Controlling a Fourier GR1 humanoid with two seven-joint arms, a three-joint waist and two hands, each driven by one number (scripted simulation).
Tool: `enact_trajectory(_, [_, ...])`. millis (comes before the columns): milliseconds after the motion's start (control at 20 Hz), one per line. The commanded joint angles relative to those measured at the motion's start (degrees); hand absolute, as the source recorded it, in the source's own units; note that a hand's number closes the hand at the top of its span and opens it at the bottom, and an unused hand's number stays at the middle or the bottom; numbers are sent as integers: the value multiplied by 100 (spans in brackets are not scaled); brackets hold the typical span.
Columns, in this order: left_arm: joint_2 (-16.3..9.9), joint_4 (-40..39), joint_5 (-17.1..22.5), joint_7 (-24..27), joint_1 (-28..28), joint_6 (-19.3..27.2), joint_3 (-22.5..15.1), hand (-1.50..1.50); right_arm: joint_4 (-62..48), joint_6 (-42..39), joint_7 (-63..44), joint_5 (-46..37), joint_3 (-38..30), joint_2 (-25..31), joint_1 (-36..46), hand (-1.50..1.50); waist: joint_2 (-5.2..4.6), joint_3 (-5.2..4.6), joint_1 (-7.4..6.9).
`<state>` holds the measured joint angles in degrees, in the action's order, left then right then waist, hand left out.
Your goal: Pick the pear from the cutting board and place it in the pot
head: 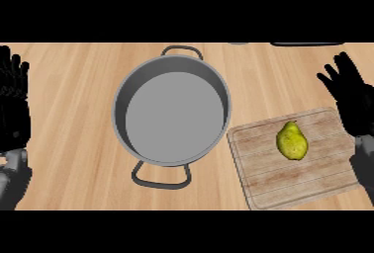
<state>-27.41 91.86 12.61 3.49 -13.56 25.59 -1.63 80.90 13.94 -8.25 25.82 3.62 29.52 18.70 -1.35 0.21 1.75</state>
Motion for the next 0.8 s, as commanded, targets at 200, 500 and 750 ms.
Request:
enact_trajectory(200, [-443, -613, -236, -448, 1247, -462, -256, 0, -256, 537, 31, 650, -896, -374, -1922, 150, 144, -8, 171])
enact_trajectory(500, [-380, -698, -138, -585, 1739, -742, -519, 0, -138, 2586, 1684, -1824, -493, -34, -2959, -150, 195, -31, 162])
enact_trajectory(750, [-413, -491, -244, -599, 1829, -977, -556, 0, 1728, 2936, 1870, -1810, -287, -671, -4318, -150, 169, -28, -66])
